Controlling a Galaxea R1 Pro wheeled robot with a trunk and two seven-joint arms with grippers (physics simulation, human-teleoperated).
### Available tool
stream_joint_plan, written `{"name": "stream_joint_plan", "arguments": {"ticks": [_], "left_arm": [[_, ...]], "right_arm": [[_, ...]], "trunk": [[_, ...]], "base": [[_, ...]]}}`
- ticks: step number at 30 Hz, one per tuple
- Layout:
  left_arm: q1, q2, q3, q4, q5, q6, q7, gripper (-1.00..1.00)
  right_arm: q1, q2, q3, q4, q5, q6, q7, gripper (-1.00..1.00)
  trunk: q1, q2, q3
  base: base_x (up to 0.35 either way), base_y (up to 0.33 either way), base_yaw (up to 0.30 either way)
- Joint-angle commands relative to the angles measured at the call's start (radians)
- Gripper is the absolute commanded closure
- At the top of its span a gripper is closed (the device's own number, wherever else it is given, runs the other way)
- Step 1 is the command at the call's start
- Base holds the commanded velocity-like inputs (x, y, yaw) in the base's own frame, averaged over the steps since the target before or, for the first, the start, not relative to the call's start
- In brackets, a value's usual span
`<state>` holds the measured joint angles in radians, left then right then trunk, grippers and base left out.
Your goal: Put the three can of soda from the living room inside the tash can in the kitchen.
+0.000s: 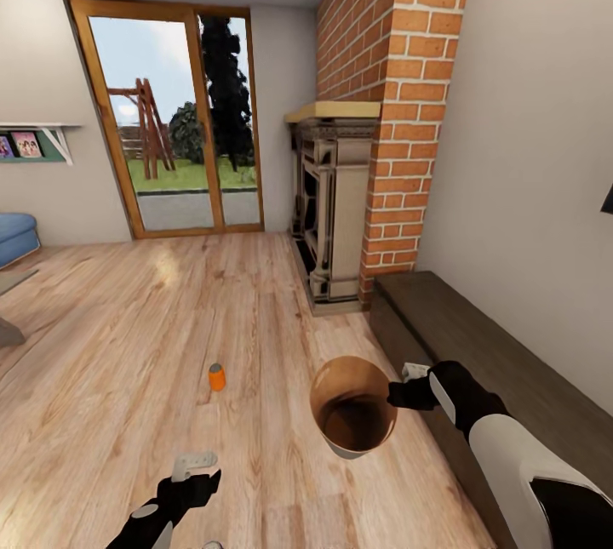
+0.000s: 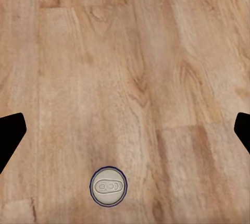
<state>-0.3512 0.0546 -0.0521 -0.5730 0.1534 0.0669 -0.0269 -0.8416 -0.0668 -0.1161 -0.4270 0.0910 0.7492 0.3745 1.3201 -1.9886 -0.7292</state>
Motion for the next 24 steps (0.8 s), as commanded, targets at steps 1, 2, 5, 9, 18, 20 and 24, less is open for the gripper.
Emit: {"name": "stream_joint_plan", "arguments": {"ticks": [1, 2, 5, 9, 18, 20, 24], "left_arm": [[0.0, 0.0, 0.0, 0.0, 0.0, 0.0, 0.0, -1.0], [0.0, 0.0, 0.0, 0.0, 0.0, 0.0, 0.0, -1.0], [0.0, -0.001, 0.0, 0.001, 0.0, 0.0, 0.0, -1.0], [0.0, -0.001, 0.0, 0.001, 0.0, 0.0, 0.0, -1.0], [0.0, -0.001, 0.0, 0.001, 0.001, 0.0, 0.0, -1.0], [0.0, -0.001, 0.0, 0.001, 0.001, 0.0, -0.001, -1.0], [0.0, -0.001, 0.0, 0.001, 0.001, -0.001, 0.0, -1.0]], "right_arm": [[-0.001, 0.0, -0.004, -0.002, -0.025, 0.004, 0.005, 1.0], [-0.001, 0.0, -0.004, -0.003, -0.025, 0.004, 0.005, 1.0], [0.0, 0.0, -0.004, -0.01, -0.025, 0.004, 0.007, 1.0], [0.001, 0.0, -0.004, -0.038, -0.025, 0.004, 0.007, 1.0], [0.004, -0.002, -0.004, -0.073, -0.026, 0.006, 0.007, 1.0], [0.004, -0.002, -0.004, -0.074, -0.027, 0.007, 0.007, 1.0], [0.004, -0.002, -0.005, -0.076, -0.03, 0.014, 0.011, 1.0]], "trunk": [[0.004, -0.007, -0.003], [0.008, -0.014, -0.006], [0.019, -0.035, -0.016], [0.035, -0.063, -0.028], [0.069, -0.126, -0.056], [0.077, -0.14, -0.063], [0.092, -0.168, -0.075]], "base": [[0.0, 0.0, 0.0], [0.0, 0.0, 0.0], [0.0, 0.0, 0.0], [0.0, 0.0, 0.0], [0.0, 0.0, 0.0], [0.0, 0.0, 0.0], [0.0, 0.0, 0.0]]}}
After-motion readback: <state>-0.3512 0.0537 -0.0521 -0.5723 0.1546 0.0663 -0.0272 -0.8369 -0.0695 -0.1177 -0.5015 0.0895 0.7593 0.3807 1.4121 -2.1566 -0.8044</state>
